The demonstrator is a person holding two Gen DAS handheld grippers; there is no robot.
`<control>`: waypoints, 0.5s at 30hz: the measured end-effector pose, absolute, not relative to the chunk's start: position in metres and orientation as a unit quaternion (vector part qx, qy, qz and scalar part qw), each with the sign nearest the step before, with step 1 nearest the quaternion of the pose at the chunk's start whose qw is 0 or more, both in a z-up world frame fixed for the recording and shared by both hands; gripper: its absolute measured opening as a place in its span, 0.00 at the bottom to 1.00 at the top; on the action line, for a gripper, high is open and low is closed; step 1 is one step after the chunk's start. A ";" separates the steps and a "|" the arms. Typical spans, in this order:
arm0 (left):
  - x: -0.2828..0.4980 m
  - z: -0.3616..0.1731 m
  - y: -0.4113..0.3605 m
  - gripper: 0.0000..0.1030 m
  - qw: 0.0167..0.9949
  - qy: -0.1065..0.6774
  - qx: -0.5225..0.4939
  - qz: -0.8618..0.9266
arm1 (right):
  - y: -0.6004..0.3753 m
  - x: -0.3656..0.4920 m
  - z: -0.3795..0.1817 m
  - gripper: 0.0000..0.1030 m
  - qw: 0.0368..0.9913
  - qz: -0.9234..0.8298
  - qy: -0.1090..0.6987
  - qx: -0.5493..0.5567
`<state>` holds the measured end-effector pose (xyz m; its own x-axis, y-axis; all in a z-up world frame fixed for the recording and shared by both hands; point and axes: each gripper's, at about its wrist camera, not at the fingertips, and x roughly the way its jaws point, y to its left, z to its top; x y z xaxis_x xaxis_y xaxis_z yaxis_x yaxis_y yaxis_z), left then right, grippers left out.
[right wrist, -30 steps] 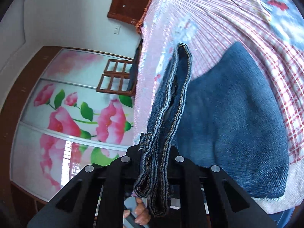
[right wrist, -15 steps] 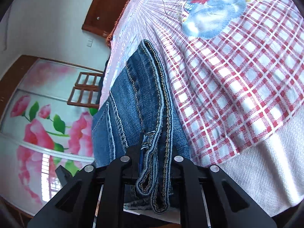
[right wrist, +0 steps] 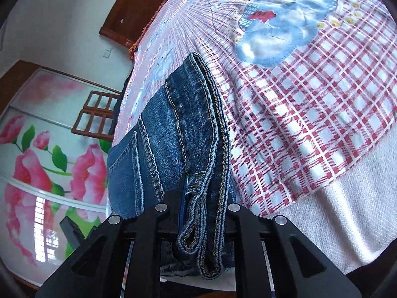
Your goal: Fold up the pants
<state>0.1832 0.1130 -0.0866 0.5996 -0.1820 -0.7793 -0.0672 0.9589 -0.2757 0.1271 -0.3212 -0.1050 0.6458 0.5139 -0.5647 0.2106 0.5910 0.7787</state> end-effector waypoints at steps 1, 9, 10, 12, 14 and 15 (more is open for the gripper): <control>0.183 -0.086 0.114 0.90 0.883 0.446 -0.144 -0.033 | -0.323 0.127 -0.106 0.12 0.789 0.098 0.410 0.447; 0.168 -0.032 0.103 0.89 0.889 0.376 -0.218 -0.140 | -0.331 0.124 -0.111 0.12 0.781 0.106 0.411 0.458; 0.170 -0.024 0.096 0.89 0.886 0.367 -0.226 -0.172 | -0.334 0.123 -0.113 0.12 0.780 0.107 0.410 0.460; 0.178 -0.015 0.081 0.89 0.870 0.361 -0.241 -0.236 | -0.337 0.123 -0.114 0.12 0.778 0.108 0.410 0.464; 0.190 -0.012 0.063 0.89 0.860 0.364 -0.238 -0.266 | -0.340 0.121 -0.115 0.12 0.777 0.109 0.410 0.465; 0.198 -0.012 0.055 0.89 0.856 0.370 -0.233 -0.276 | -0.342 0.120 -0.115 0.12 0.777 0.110 0.409 0.467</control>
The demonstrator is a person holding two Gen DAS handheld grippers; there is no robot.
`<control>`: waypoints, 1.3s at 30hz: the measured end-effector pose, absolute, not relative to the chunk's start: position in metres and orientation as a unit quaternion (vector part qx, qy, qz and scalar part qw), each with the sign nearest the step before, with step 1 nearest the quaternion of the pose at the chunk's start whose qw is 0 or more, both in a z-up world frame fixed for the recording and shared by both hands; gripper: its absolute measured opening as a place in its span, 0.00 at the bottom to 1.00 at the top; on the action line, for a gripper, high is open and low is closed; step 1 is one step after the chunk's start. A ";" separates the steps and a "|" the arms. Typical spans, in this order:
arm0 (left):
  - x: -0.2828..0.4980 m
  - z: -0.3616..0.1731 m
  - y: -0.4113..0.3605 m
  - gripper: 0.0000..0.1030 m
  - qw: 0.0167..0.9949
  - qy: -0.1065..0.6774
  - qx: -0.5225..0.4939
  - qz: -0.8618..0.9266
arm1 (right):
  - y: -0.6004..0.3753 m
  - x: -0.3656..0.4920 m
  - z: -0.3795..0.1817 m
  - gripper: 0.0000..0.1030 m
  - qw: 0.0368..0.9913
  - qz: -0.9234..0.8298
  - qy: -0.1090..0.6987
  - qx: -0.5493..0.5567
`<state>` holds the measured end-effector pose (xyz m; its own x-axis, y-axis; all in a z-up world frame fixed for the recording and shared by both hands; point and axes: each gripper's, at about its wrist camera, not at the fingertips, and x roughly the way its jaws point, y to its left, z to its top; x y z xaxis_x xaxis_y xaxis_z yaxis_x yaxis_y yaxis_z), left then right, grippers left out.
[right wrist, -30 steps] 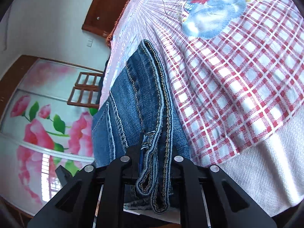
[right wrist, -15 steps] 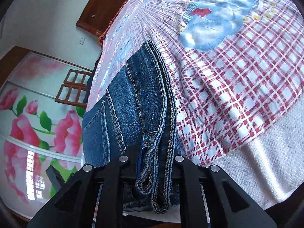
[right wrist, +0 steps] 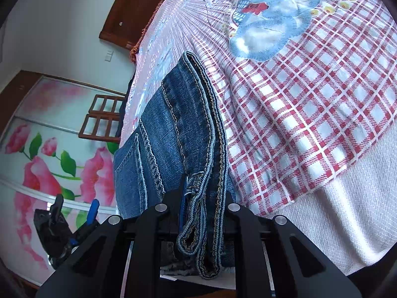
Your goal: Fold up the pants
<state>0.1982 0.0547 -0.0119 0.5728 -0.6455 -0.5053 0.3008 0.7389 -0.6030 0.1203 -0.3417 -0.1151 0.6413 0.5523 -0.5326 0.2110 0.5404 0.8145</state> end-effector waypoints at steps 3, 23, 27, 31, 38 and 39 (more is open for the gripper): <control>0.227 -0.017 0.037 0.89 0.833 0.391 -0.242 -0.307 | -0.343 0.118 -0.116 0.12 0.776 0.111 0.408 0.468; 0.284 -0.058 0.035 0.79 0.823 0.464 -0.247 -0.216 | -0.363 0.107 -0.118 0.13 0.760 0.125 0.403 0.495; 0.221 -0.043 0.034 0.90 0.818 0.448 -0.243 -0.267 | -0.365 0.102 -0.109 0.13 0.763 0.141 0.392 0.495; 0.180 -0.058 0.033 0.90 0.815 0.464 -0.213 -0.274 | -0.362 0.093 -0.088 0.13 0.773 0.157 0.385 0.479; 0.188 -0.071 0.037 0.90 0.810 0.472 -0.215 -0.272 | -0.369 0.099 -0.127 0.13 0.720 0.158 0.420 0.529; 0.189 -0.069 0.037 0.90 0.809 0.472 -0.221 -0.271 | -0.368 0.099 -0.125 0.17 0.710 0.171 0.416 0.542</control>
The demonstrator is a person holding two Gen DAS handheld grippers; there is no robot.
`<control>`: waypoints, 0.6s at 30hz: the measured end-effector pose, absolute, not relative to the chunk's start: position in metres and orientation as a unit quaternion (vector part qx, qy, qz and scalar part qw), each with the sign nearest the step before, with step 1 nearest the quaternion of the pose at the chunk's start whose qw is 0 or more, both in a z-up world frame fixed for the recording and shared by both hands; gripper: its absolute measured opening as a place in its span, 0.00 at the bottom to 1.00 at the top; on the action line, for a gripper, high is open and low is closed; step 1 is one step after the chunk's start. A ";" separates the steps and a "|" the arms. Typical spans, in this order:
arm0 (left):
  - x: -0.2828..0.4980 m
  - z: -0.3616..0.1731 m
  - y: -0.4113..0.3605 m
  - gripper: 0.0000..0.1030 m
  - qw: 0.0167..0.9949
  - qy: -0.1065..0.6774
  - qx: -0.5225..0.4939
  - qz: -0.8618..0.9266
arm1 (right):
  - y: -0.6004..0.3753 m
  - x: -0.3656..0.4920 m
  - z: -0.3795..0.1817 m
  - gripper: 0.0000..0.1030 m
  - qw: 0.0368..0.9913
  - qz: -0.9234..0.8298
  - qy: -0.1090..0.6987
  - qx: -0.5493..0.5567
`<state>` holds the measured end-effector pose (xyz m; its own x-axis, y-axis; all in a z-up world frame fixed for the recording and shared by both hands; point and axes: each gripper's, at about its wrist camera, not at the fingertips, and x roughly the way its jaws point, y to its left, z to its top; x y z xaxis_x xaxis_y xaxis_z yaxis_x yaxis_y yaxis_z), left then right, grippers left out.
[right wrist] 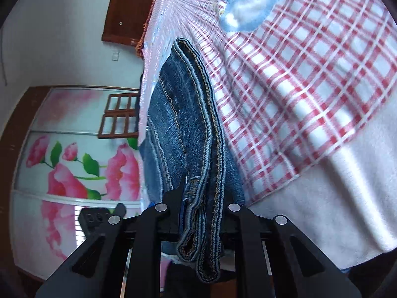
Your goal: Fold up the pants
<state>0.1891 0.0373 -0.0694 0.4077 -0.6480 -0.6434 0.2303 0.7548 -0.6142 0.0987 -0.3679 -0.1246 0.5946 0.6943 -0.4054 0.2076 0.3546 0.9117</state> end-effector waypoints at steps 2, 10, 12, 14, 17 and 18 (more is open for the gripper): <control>0.189 -0.064 0.041 0.89 0.808 0.476 -0.225 -0.265 | -0.363 0.097 -0.114 0.16 0.711 0.181 0.410 0.541; 0.157 -0.012 0.039 0.90 0.808 0.432 -0.249 -0.315 | -0.339 0.104 -0.066 0.17 0.675 0.242 0.359 0.598; 0.150 -0.004 0.031 0.90 0.823 0.421 -0.218 -0.314 | -0.334 0.104 -0.064 0.16 0.657 0.278 0.335 0.615; 0.147 -0.006 0.029 0.90 0.830 0.419 -0.196 -0.311 | -0.342 0.101 -0.077 0.16 0.702 0.226 0.376 0.560; 0.152 -0.020 0.035 0.90 0.822 0.441 -0.211 -0.291 | -0.355 0.096 -0.127 0.13 0.704 0.162 0.431 0.541; 0.152 -0.024 0.036 0.90 0.817 0.444 -0.223 -0.292 | -0.355 0.093 -0.128 0.13 0.705 0.169 0.420 0.546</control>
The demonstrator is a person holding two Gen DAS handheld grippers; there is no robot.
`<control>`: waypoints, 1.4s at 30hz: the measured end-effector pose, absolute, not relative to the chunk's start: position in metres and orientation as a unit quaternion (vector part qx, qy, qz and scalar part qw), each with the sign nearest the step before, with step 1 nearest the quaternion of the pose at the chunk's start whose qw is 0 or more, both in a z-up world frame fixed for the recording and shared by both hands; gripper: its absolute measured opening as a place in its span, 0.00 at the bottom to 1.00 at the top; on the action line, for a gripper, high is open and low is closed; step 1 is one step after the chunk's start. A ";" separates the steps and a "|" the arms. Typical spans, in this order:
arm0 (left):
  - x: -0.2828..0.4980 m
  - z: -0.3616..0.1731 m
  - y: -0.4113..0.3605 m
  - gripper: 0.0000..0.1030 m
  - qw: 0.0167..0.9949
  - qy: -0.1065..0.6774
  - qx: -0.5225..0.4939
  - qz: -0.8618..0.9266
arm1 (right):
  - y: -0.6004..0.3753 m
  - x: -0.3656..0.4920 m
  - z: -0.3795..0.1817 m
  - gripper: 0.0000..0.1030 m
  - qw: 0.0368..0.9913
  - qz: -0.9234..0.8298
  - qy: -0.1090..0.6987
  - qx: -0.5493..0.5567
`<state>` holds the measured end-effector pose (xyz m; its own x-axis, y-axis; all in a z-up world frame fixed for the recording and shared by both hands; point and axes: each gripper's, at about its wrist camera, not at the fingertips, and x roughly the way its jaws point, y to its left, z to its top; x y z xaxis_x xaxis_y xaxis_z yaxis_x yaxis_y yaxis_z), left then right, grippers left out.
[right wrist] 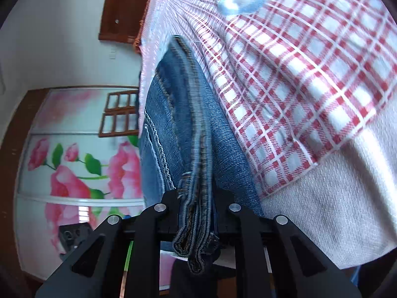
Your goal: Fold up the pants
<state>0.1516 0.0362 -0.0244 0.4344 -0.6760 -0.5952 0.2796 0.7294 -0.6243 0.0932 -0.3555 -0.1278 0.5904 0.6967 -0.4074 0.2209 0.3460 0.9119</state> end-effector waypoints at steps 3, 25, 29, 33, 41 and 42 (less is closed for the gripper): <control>0.152 -0.033 0.028 0.90 0.813 0.444 -0.237 -0.294 | -0.343 0.096 -0.116 0.14 0.731 0.164 0.430 0.504; 0.166 -0.069 0.016 0.76 0.826 0.478 -0.163 -0.251 | -0.319 0.112 -0.092 0.38 0.758 0.179 0.460 0.427; 0.166 -0.069 0.017 0.76 0.824 0.479 -0.168 -0.253 | -0.330 0.095 -0.083 0.46 0.787 0.150 0.433 0.412; 0.165 -0.069 0.016 0.78 0.824 0.478 -0.171 -0.253 | -0.358 0.091 -0.092 0.46 0.785 0.125 0.406 0.451; 0.164 -0.069 0.017 0.78 0.822 0.478 -0.177 -0.255 | -0.364 0.095 -0.113 0.46 0.784 0.127 0.399 0.458; 0.164 -0.069 0.017 0.78 0.822 0.478 -0.178 -0.255 | -0.364 0.093 -0.114 0.46 0.786 0.127 0.396 0.458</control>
